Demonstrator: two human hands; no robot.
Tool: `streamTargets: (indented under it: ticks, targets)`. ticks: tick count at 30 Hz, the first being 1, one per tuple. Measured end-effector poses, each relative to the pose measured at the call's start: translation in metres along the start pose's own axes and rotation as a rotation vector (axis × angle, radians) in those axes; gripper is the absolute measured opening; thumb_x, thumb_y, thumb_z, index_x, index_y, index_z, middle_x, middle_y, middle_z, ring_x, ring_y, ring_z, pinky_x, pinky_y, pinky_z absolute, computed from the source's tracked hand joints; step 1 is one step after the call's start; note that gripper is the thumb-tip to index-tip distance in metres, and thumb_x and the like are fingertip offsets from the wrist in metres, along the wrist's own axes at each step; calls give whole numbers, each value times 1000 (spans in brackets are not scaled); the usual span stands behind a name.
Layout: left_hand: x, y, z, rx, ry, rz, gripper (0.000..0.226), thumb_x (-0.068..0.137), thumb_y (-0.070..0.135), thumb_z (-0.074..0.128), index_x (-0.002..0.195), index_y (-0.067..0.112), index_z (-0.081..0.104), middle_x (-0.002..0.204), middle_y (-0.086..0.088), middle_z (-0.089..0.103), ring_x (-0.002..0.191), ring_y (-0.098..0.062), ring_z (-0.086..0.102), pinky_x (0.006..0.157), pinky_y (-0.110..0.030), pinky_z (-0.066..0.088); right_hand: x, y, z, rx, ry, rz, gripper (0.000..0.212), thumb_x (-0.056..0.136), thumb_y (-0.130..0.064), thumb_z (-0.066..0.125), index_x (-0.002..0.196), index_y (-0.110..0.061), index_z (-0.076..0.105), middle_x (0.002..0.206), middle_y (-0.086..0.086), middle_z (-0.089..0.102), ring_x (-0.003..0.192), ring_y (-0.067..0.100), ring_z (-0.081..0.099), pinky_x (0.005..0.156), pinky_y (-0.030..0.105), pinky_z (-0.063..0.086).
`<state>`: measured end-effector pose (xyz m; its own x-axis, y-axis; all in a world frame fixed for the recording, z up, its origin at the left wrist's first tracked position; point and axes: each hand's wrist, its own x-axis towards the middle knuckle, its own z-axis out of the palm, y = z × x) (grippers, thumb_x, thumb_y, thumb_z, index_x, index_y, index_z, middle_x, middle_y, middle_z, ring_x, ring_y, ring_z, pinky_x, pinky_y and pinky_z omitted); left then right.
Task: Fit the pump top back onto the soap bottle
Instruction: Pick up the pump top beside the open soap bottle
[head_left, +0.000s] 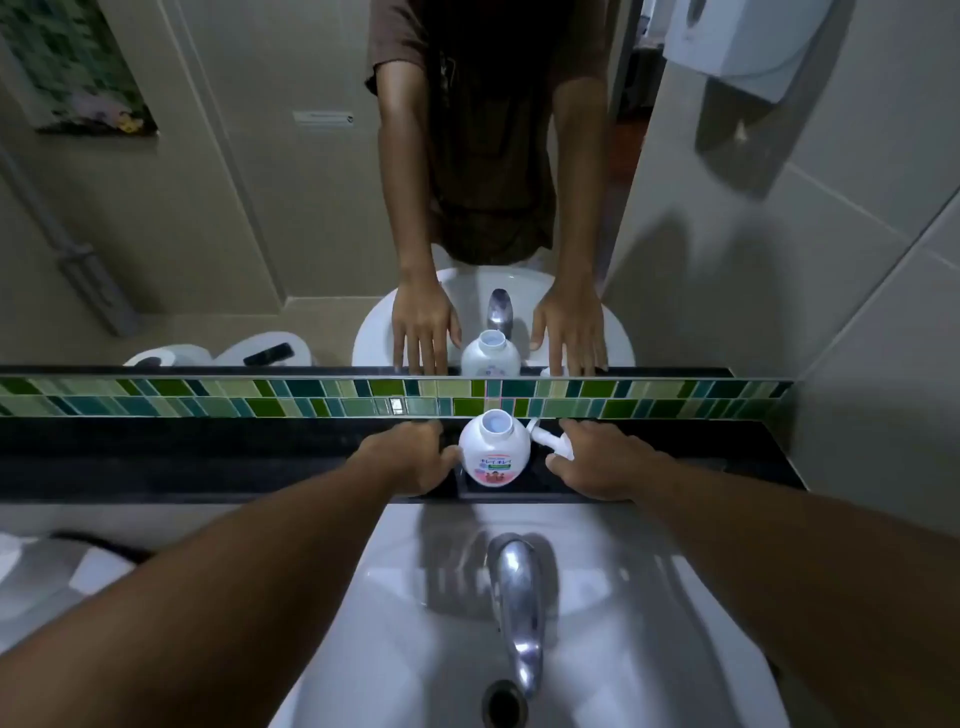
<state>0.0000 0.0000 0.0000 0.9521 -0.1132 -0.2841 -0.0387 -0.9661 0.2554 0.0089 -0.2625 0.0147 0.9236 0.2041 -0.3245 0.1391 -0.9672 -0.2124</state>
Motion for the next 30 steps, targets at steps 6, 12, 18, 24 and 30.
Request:
streamTargets:
  ticks: [6, 12, 18, 24, 30]
  targets:
    - [7, -6, 11, 10, -7, -16, 45, 96, 54, 45, 118, 17, 56, 122, -13, 67, 107, -33, 62, 91, -47, 51, 9, 1, 9, -7, 16, 9, 52, 93, -54, 51, 133, -21, 45, 143, 8, 53, 129, 33, 49, 104, 51, 41]
    - [12, -10, 18, 3, -15, -4, 48, 90, 55, 53, 121, 19, 56, 119, -9, 68, 105, -30, 63, 86, -44, 53, 16, 3, 19, -13, 39, 21, 53, 94, -52, 51, 138, -22, 44, 143, 9, 53, 128, 34, 50, 103, 49, 42]
    - [12, -6, 20, -215, 29, 123, 75, 63, 57, 77, 129, 32, 50, 108, 9, 66, 96, -20, 63, 79, -37, 54, 21, 8, 27, -65, 125, -25, 35, 98, -37, 49, 128, -17, 49, 132, 12, 59, 118, 37, 54, 96, 49, 45]
    - [14, 7, 20, -494, 160, 193, 98, 54, 47, 91, 139, 37, 43, 135, 9, 62, 116, -15, 63, 96, -45, 55, 25, 15, 34, -108, 184, -60, 31, 99, -36, 52, 124, -18, 52, 126, 11, 60, 112, 34, 54, 89, 47, 44]
    - [19, 10, 20, -574, 138, 231, 78, 56, 37, 95, 124, 40, 57, 111, 9, 73, 93, -18, 73, 78, -48, 62, 20, 28, 32, -186, 281, -98, 31, 96, -37, 56, 123, -21, 54, 121, 7, 63, 108, 32, 54, 88, 45, 42]
